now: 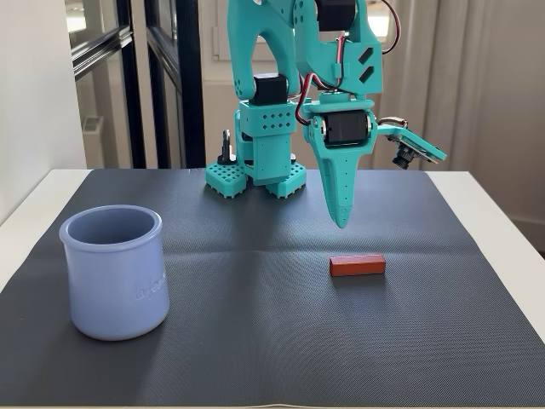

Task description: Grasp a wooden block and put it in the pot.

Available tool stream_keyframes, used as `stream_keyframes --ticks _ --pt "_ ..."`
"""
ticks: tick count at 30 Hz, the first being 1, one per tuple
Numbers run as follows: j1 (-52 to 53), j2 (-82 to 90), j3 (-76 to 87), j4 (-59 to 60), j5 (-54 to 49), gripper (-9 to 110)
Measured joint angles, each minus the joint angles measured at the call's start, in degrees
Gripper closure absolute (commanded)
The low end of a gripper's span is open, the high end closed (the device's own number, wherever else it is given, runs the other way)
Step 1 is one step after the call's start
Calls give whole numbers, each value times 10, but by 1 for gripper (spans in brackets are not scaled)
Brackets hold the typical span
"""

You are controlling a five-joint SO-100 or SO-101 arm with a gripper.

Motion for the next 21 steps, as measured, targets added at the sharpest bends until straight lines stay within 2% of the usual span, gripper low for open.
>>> stream_keyframes --ticks 7,21 --pt "-34 -41 -16 0 76 81" --pt "-63 -52 -18 -11 164 80"
